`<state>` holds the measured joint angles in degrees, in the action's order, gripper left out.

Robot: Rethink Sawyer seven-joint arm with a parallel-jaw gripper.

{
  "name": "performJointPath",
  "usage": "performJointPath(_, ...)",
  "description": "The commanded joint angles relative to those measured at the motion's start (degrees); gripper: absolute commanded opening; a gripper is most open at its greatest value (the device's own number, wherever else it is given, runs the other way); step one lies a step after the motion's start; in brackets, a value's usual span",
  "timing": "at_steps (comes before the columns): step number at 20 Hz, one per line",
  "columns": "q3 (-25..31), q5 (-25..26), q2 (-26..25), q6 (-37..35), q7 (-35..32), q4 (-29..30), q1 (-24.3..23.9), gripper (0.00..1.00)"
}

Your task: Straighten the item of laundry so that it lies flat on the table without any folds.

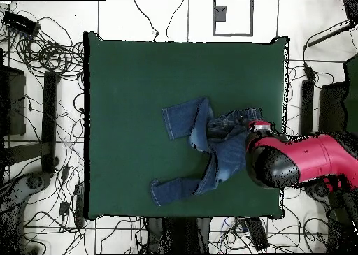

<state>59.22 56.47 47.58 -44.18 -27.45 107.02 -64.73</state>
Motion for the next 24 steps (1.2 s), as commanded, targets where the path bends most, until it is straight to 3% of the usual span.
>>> performJointPath(1,5.54,-3.13,-2.01,6.43,7.35,-3.87,-0.01,0.00)
performJointPath(8,8.49,-5.94,-3.22,4.10,11.68,-4.38,-0.83,0.00)
performJointPath(14,7.91,-9.56,-6.23,3.69,5.90,-6.30,0.44,0.00)
performJointPath(24,13.12,-14.63,-14.01,-0.19,16.11,-7.47,-1.92,0.00)
